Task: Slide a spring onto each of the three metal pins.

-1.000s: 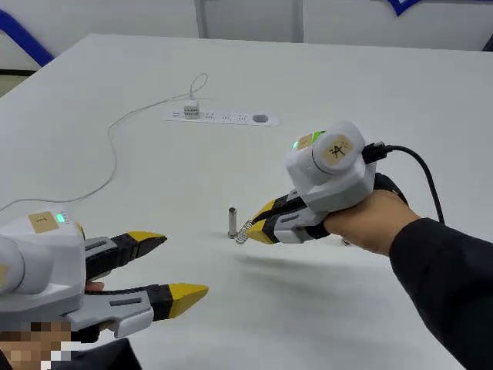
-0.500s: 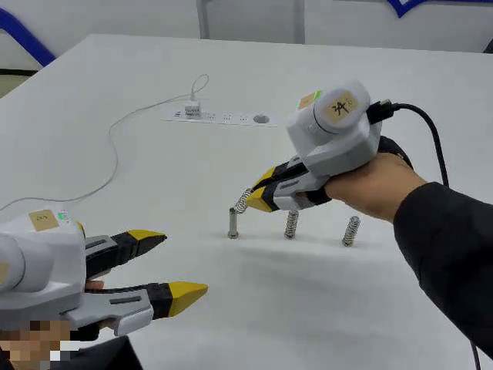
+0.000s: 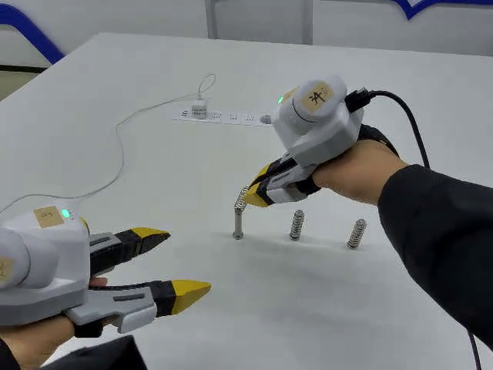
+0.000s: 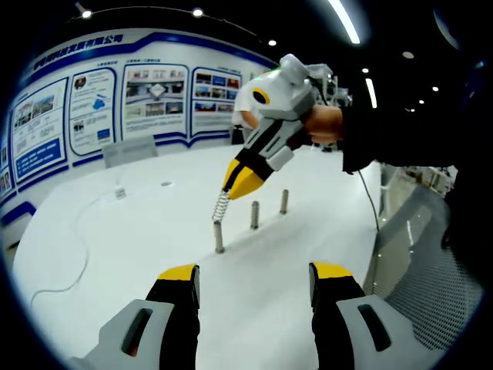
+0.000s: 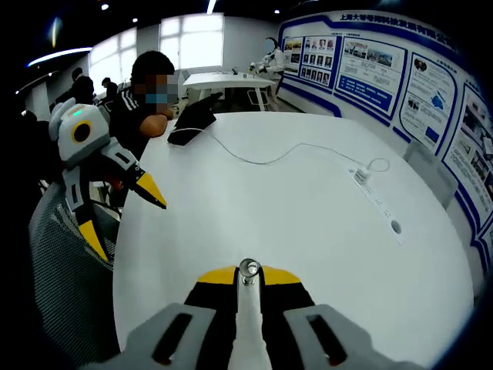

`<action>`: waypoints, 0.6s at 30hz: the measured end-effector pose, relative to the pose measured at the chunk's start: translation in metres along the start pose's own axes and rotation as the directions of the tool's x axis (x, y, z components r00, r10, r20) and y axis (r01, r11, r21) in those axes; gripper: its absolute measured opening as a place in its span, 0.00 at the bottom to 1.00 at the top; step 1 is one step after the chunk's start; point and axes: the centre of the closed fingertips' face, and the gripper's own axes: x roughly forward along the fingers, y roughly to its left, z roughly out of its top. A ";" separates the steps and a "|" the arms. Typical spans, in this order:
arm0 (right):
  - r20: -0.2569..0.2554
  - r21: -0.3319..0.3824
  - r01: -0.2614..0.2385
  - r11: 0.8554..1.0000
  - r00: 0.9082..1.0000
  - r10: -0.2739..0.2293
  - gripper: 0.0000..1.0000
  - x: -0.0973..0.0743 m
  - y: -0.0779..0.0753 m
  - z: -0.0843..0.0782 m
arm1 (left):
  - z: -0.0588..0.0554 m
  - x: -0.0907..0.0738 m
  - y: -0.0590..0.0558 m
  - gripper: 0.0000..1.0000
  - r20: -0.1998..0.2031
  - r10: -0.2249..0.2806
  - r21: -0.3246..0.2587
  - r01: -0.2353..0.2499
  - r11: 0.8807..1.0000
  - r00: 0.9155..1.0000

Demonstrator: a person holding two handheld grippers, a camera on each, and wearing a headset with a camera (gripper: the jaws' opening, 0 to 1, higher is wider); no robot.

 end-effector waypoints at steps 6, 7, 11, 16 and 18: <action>-0.031 0.010 -0.011 1.000 0.999 0.012 0.12 0.000 0.004 -0.002 | 0.000 0.000 0.000 0.59 0.001 0.001 -0.001 -0.001 1.000 1.000; -0.036 0.013 -0.014 1.000 0.999 0.014 0.12 0.000 0.004 -0.002 | 0.000 0.000 0.000 0.59 0.001 0.001 -0.001 -0.001 1.000 1.000; -0.054 0.025 -0.021 0.999 0.998 0.022 0.12 -0.001 0.005 -0.004 | 0.000 0.000 0.000 0.59 0.000 0.000 -0.001 0.000 1.000 1.000; -0.073 0.033 -0.031 0.999 0.997 0.033 0.12 0.000 0.007 -0.003 | 0.000 0.000 0.000 0.59 -0.001 -0.001 0.000 0.001 1.000 1.000; -0.083 0.039 -0.039 0.998 0.996 0.042 0.12 0.001 0.008 -0.003 | 0.000 0.000 0.000 0.59 0.000 -0.001 0.000 0.001 1.000 1.000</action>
